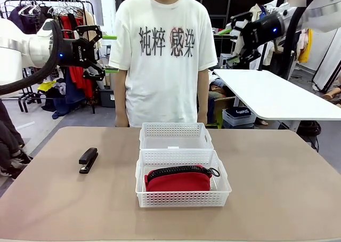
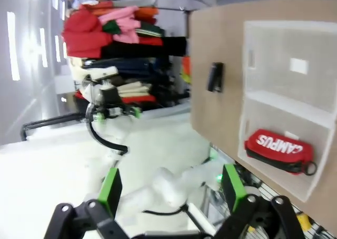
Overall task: Distribute items into two baskets.
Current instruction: Pick up the Stapler that the person points to.
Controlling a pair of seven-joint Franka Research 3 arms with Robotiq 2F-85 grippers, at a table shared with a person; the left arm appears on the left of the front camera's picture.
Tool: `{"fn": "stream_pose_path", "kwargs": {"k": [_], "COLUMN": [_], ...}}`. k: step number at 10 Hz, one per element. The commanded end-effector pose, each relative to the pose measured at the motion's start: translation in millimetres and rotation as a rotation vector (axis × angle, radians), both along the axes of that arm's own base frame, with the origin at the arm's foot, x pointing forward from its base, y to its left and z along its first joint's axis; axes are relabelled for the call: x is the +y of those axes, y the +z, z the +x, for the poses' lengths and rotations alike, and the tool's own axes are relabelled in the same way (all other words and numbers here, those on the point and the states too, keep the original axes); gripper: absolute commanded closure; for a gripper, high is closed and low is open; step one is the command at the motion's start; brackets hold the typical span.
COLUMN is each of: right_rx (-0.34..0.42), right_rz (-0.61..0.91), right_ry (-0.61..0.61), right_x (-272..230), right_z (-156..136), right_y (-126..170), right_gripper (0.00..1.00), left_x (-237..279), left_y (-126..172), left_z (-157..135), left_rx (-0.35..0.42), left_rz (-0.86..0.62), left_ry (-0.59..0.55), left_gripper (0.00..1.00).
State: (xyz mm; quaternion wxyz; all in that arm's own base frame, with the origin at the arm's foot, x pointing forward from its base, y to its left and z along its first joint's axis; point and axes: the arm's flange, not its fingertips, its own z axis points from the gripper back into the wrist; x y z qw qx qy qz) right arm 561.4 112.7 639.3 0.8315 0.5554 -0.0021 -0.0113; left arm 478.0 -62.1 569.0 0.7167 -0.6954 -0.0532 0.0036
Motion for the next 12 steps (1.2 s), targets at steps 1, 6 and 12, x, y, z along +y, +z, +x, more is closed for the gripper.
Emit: {"fn": "stream_pose_path", "kwargs": {"k": [1,6,12], "right_rx": [-0.041,-0.047,-0.007], "right_rz": [0.12,0.3,0.298], "right_ry": [-0.044,-0.006,0.007], "right_x": [-18.3,-66.2,-86.0], "right_z": [14.0,19.6,-28.2], "right_y": [7.6,14.5,18.5], "right_gripper": [0.0,0.0,0.0], "left_x": [-0.2,-0.2,-0.2], "left_y": [1.9,1.9,1.9], "left_z": [-1.0,-1.0,-1.0], "left_rx": [-0.004,-0.004,-0.004], "left_rz": [-0.002,-0.002,-0.002], "left_ry": [0.0,0.0,0.0], "left_gripper": [0.0,0.0,0.0]}}
